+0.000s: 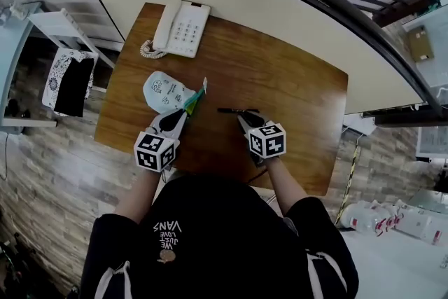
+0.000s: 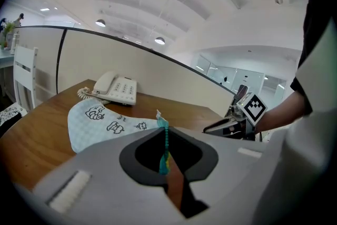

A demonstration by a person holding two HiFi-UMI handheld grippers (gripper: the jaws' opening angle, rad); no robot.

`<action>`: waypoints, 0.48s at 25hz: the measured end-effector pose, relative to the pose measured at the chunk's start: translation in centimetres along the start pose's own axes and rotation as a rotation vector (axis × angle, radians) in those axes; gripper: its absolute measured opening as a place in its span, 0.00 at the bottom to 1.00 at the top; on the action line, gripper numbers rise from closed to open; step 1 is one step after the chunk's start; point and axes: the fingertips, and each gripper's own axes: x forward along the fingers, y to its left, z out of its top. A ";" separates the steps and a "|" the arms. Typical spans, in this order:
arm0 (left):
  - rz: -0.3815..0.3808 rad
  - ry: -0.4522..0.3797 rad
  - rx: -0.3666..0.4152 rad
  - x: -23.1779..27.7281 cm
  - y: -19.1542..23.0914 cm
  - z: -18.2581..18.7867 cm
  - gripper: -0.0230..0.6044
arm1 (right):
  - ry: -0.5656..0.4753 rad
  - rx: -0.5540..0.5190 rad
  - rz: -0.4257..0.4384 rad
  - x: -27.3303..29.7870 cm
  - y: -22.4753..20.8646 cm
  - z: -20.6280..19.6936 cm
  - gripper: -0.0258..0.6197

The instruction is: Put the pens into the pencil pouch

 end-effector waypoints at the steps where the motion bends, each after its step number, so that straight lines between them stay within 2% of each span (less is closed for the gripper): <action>1: 0.015 0.001 -0.008 0.1 0.0 -0.1 0.08 | 0.000 -0.017 -0.028 -0.3 -1.0 -0.3 0.12; 4: 0.055 0.007 -0.030 0.2 0.1 -0.5 0.08 | -0.005 -0.075 -0.090 -1.1 -3.1 -0.8 0.12; 6: 0.072 0.015 -0.037 0.1 0.0 -0.8 0.08 | 0.007 -0.126 -0.100 -1.4 -3.9 -1.0 0.13; 12: 0.091 0.034 -0.050 0.2 0.0 -1.5 0.08 | 0.121 -0.411 -0.037 -0.8 -4.3 -1.8 0.22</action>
